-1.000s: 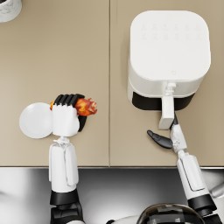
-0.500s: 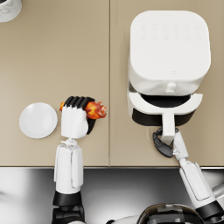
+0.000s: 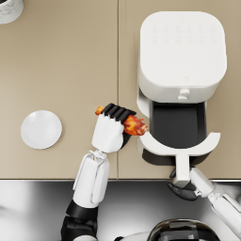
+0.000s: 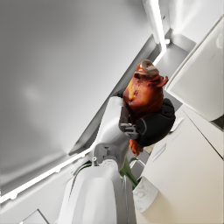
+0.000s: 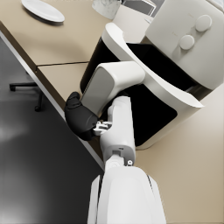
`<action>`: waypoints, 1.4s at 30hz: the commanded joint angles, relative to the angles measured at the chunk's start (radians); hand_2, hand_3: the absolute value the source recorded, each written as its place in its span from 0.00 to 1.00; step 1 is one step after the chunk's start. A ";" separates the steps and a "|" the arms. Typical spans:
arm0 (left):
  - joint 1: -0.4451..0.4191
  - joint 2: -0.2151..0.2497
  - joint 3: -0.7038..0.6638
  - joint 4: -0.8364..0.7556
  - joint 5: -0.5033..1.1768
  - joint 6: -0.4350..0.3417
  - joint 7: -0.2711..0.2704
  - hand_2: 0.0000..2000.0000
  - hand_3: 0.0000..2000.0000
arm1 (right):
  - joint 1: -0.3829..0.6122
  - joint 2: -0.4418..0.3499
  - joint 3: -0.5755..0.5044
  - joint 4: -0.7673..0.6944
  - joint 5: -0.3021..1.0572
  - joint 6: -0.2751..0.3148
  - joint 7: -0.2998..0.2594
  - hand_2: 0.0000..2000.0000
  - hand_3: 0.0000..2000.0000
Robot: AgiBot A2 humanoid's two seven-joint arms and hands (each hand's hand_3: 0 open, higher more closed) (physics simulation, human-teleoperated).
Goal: Pick up the drumstick and place it into the air fryer
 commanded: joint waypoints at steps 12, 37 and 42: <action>0.145 0.167 0.285 0.099 0.000 0.001 0.000 1.00 1.00 | -0.041 0.118 0.061 0.115 -0.005 0.120 0.004 1.00 1.00; -0.172 0.067 -0.397 -0.117 0.000 0.160 -0.008 0.00 0.00 | 0.202 -0.243 0.142 -0.024 -0.010 0.188 -0.005 1.00 1.00; -0.190 0.066 -0.471 -0.144 0.000 0.160 -0.008 0.00 0.00 | 0.311 -0.261 0.140 -0.117 -0.008 0.225 -0.007 1.00 1.00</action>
